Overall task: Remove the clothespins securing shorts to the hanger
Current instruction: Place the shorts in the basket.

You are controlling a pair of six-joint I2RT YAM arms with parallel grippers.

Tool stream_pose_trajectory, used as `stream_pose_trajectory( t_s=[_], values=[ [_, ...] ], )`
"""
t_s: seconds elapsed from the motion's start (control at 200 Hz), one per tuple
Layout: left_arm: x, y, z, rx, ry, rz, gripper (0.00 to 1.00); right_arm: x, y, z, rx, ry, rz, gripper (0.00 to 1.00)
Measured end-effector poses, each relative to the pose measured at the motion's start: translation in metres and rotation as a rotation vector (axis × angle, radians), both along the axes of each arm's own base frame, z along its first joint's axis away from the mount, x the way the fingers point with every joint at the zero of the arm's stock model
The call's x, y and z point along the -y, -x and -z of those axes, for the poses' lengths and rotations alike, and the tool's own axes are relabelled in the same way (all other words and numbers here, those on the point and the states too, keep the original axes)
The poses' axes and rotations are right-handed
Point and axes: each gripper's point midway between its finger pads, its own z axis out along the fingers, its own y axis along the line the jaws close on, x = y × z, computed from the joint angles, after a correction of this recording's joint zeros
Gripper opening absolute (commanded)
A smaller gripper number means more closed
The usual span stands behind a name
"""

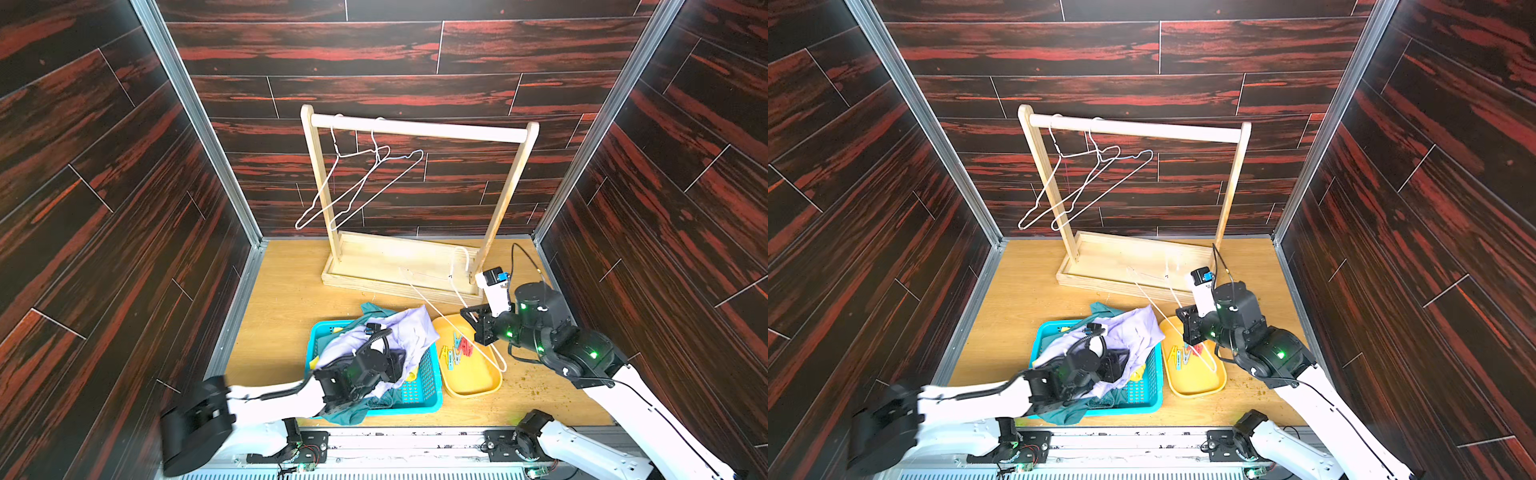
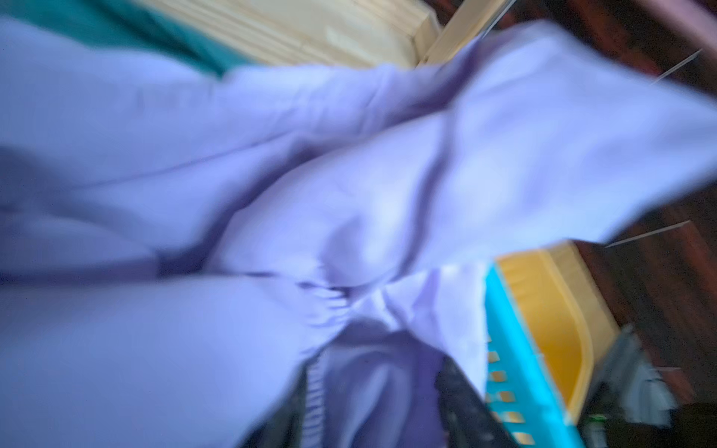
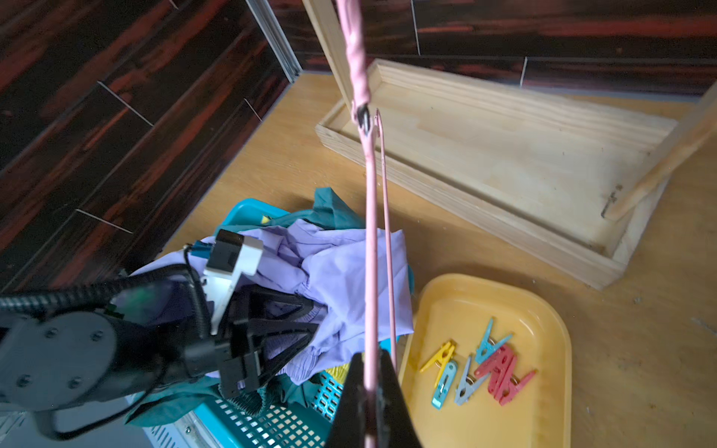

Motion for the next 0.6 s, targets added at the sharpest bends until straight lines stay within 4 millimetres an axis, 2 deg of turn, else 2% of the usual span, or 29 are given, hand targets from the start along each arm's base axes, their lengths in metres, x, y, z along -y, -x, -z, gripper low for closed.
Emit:
stream_pose_trajectory(
  t_s=[0.065,0.165,0.411,0.511,0.601],
  values=[
    [-0.007,0.002,-0.023,0.038,-0.005,0.013,1.0,0.001,0.0,-0.009,0.025,-0.004,-0.006,0.0],
    [-0.021,0.008,-0.053,0.099,0.003,0.027,1.0,0.002,-0.003,-0.025,0.066,-0.009,-0.012,0.0],
    [-0.054,0.025,-0.105,0.25,0.011,0.068,1.0,-0.007,-0.022,-0.054,0.14,0.015,-0.053,0.0],
    [-0.059,0.029,-0.138,0.345,0.029,0.095,1.0,-0.016,-0.029,-0.057,0.18,0.027,-0.107,0.0],
    [-0.057,0.031,-0.181,0.437,0.013,0.137,1.0,-0.024,-0.032,-0.061,0.24,0.036,-0.173,0.0]
  ],
)
